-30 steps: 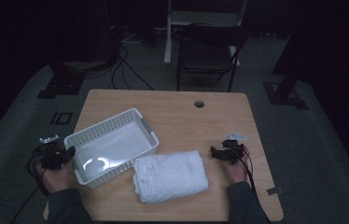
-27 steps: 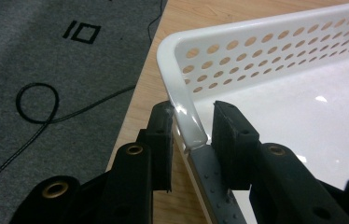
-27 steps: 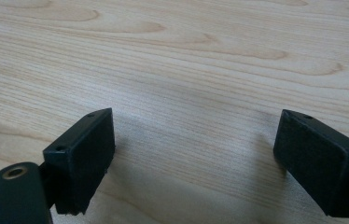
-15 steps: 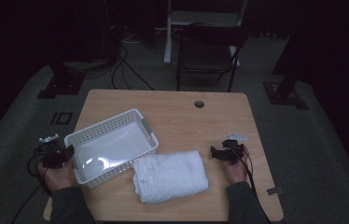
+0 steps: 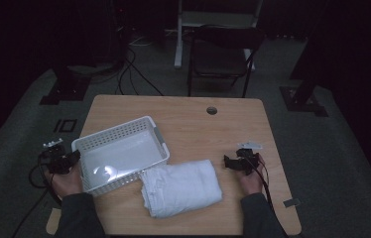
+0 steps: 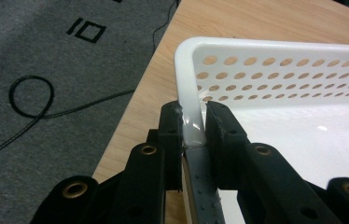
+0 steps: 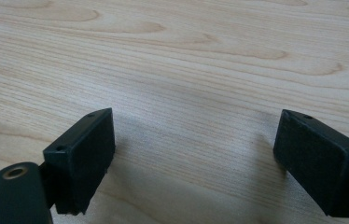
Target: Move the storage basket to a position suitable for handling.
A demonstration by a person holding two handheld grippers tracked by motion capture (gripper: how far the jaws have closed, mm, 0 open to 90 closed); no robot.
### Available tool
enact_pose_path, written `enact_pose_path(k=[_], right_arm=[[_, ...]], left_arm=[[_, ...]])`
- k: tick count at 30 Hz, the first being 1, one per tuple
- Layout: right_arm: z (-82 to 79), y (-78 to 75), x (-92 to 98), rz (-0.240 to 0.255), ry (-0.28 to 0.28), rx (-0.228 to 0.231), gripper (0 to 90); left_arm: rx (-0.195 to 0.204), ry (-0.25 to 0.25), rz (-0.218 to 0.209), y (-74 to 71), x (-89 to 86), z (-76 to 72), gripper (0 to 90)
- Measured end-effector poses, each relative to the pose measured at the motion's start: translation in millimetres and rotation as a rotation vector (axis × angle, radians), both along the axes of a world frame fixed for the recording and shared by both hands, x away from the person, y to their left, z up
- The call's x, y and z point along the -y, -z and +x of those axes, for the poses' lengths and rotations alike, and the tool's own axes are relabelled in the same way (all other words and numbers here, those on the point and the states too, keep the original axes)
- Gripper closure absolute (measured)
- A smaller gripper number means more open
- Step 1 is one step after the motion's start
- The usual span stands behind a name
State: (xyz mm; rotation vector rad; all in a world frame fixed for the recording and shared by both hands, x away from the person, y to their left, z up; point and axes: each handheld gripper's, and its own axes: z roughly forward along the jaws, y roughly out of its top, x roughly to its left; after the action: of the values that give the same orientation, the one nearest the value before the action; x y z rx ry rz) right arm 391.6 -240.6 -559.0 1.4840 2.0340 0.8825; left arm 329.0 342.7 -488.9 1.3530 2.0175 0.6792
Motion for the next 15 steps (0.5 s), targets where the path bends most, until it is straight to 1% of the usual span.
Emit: enact_pose_path(k=[7, 10, 12, 13, 15], right_arm=[[0.0, 0.0, -0.2, 0.0, 0.001, 0.0, 12.6], [0.0, 0.0, -0.3, 0.0, 0.001, 0.0, 12.6], [0.0, 0.0, -0.3, 0.0, 0.001, 0.0, 12.6], [0.0, 0.0, -0.3, 0.0, 0.0, 0.0, 12.6], [0.0, 0.0, -0.3, 0.0, 0.0, 0.0, 12.6]], left_arm=[[0.02, 0.01, -0.029, 1.2, 9.8, 12.8, 76.2], [0.034, 0.035, -0.043, 2.7, 16.9, 20.7, 75.4], [0.028, 0.068, -0.051, 4.9, 20.9, 24.6, 71.0], [0.021, 0.084, -0.042, 5.5, 23.7, 25.4, 66.8], [0.024, 0.094, -0.026, 4.1, 26.7, 24.2, 61.3]])
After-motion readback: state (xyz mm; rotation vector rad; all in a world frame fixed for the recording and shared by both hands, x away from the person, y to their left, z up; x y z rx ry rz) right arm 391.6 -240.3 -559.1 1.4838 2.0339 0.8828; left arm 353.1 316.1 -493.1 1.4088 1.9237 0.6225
